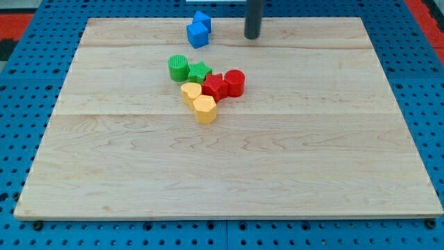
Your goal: Separate the blue triangle from the blue cube
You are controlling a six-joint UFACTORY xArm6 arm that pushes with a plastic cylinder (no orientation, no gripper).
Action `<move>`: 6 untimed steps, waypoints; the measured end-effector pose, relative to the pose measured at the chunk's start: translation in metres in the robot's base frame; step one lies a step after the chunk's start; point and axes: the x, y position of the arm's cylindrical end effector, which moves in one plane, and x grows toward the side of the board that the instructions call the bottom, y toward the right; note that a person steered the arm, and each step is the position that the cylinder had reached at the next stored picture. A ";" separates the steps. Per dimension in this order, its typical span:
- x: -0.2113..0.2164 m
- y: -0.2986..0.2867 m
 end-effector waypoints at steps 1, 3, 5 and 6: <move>-0.027 -0.041; -0.006 -0.166; 0.092 -0.196; 0.121 -0.184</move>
